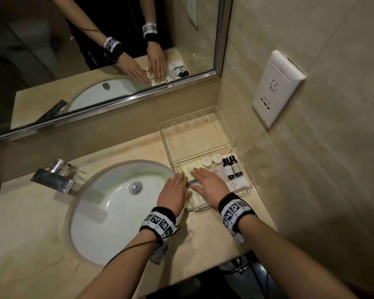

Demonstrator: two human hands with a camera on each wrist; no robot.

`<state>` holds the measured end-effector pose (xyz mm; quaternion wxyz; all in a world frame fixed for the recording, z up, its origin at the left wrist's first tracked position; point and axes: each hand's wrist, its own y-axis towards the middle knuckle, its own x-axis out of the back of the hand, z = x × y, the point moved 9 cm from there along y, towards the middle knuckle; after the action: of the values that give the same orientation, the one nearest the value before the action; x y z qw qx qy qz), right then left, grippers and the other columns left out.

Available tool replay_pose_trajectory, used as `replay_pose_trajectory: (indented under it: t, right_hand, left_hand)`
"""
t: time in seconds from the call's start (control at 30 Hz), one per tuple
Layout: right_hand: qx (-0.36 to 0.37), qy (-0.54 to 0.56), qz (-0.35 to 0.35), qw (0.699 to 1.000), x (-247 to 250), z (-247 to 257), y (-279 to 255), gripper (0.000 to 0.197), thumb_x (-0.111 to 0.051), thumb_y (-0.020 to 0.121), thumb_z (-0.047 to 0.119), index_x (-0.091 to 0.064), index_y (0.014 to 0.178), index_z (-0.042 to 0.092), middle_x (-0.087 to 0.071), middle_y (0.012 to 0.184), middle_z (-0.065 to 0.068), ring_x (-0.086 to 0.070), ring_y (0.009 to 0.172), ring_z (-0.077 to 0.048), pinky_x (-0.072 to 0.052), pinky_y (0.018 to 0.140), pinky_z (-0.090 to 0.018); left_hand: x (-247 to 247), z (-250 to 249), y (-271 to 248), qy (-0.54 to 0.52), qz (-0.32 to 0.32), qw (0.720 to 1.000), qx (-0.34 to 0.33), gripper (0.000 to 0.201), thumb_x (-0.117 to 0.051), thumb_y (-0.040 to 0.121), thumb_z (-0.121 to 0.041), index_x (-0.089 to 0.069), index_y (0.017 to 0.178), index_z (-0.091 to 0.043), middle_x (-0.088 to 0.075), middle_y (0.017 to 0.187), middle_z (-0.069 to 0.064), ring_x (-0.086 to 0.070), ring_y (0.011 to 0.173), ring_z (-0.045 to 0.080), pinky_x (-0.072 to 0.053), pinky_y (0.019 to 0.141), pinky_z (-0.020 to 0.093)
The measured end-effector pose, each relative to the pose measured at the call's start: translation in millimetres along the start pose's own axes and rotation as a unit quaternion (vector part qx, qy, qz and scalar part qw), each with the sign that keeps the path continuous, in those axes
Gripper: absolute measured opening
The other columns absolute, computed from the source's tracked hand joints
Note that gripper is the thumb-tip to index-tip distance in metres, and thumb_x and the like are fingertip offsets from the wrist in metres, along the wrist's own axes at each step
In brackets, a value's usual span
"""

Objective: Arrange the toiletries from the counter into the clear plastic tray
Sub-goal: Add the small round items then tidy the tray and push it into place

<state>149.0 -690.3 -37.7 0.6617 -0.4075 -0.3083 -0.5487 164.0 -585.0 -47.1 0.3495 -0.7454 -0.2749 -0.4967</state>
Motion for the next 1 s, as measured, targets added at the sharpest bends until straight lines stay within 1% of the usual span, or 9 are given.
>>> replay_pose_trajectory:
  t: [0.1, 0.2, 0.3, 0.43, 0.5, 0.57, 0.7, 0.87, 1.0]
  right_hand:
    - [-0.009, -0.019, 0.035, 0.999, -11, -2, 1, 0.056, -0.037, 0.103, 0.042, -0.028, 0.153, 0.018, -0.021, 0.162, 0.000, -0.020, 0.149, -0.018, -0.019, 0.122, -0.034]
    - [-0.015, 0.013, 0.030, 0.999, -6, -6, 0, 0.055, -0.038, 0.102, 0.041, -0.031, 0.152, 0.019, -0.024, 0.161, 0.002, -0.022, 0.149, -0.017, -0.022, 0.121, -0.036]
    - [-0.056, 0.049, -0.054, 0.996, 17, -26, -14, 0.047, -0.044, 0.101, 0.035, -0.043, 0.145, 0.019, -0.038, 0.154, -0.001, -0.036, 0.142, -0.017, -0.031, 0.118, -0.037]
    - [-0.139, 0.038, -0.159, 0.977, 41, -62, -56, 0.027, -0.060, 0.093, 0.023, -0.063, 0.120, 0.021, -0.064, 0.126, 0.002, -0.059, 0.111, -0.016, -0.049, 0.096, -0.031]
    - [-0.169, 0.019, -0.167, 0.971, 44, -73, -72, 0.021, -0.066, 0.089, 0.024, -0.066, 0.111, 0.024, -0.066, 0.119, 0.004, -0.059, 0.104, -0.016, -0.047, 0.091, -0.032]
    - [-0.178, 0.020, -0.162, 0.970, 40, -79, -80, 0.021, -0.069, 0.087, 0.024, -0.067, 0.107, 0.024, -0.065, 0.119, 0.005, -0.057, 0.106, -0.016, -0.045, 0.092, -0.032]
    - [-0.184, 0.021, -0.161, 0.969, 36, -82, -83, 0.020, -0.069, 0.086, 0.025, -0.067, 0.105, 0.028, -0.062, 0.119, 0.007, -0.053, 0.109, -0.013, -0.044, 0.096, -0.031]
    - [-0.179, 0.007, -0.156, 0.971, 34, -81, -81, 0.018, -0.070, 0.084, 0.027, -0.066, 0.101, 0.029, -0.063, 0.116, 0.008, -0.053, 0.108, -0.014, -0.043, 0.094, -0.033]
    - [-0.173, 0.014, -0.169, 0.970, 37, -79, -83, 0.019, -0.071, 0.084, 0.025, -0.067, 0.102, 0.027, -0.063, 0.116, 0.007, -0.054, 0.106, -0.015, -0.043, 0.092, -0.032]
  left_hand:
    - [-6, 2, 2, 0.032, 0.027, 0.999, 0.011, 0.058, -0.028, 0.101, -0.041, -0.019, 0.151, -0.012, -0.011, 0.161, 0.006, -0.005, 0.150, 0.020, -0.006, 0.121, 0.036]
    - [2, -2, 4, 0.018, 0.006, 1.000, 0.010, 0.055, -0.032, 0.101, -0.039, -0.028, 0.148, -0.011, -0.022, 0.158, 0.009, -0.014, 0.148, 0.023, -0.011, 0.122, 0.037]
    - [23, -19, 0, -0.037, -0.064, 0.997, -0.029, 0.045, -0.042, 0.098, -0.034, -0.044, 0.138, -0.013, -0.042, 0.146, 0.009, -0.035, 0.138, 0.025, -0.029, 0.116, 0.034]
    - [20, -44, -5, -0.069, -0.054, 0.992, -0.092, 0.041, -0.052, 0.095, -0.027, -0.050, 0.136, -0.022, -0.044, 0.143, 0.003, -0.040, 0.133, 0.019, -0.043, 0.104, 0.030]
    - [11, -48, -4, -0.074, -0.030, 0.992, -0.102, 0.040, -0.054, 0.093, -0.026, -0.052, 0.133, -0.031, -0.045, 0.143, -0.002, -0.038, 0.131, 0.018, -0.045, 0.103, 0.033]
    - [4, -50, -3, -0.078, -0.019, 0.991, -0.104, 0.038, -0.055, 0.093, -0.024, -0.056, 0.128, -0.036, -0.048, 0.140, -0.005, -0.038, 0.129, 0.019, -0.043, 0.103, 0.033]
    - [2, -56, 4, -0.058, -0.032, 0.993, -0.098, 0.036, -0.062, 0.087, -0.030, -0.061, 0.122, -0.037, -0.053, 0.132, -0.008, -0.042, 0.122, 0.018, -0.038, 0.104, 0.031]
    - [1, -57, 8, -0.065, -0.051, 0.994, -0.071, 0.028, -0.064, 0.085, -0.035, -0.066, 0.113, -0.039, -0.056, 0.119, -0.010, -0.045, 0.108, 0.015, -0.041, 0.095, 0.030]
    - [-1, -58, 11, -0.067, -0.034, 0.994, -0.075, 0.029, -0.066, 0.084, -0.036, -0.066, 0.113, -0.038, -0.057, 0.119, -0.009, -0.045, 0.105, 0.016, -0.042, 0.095, 0.032]
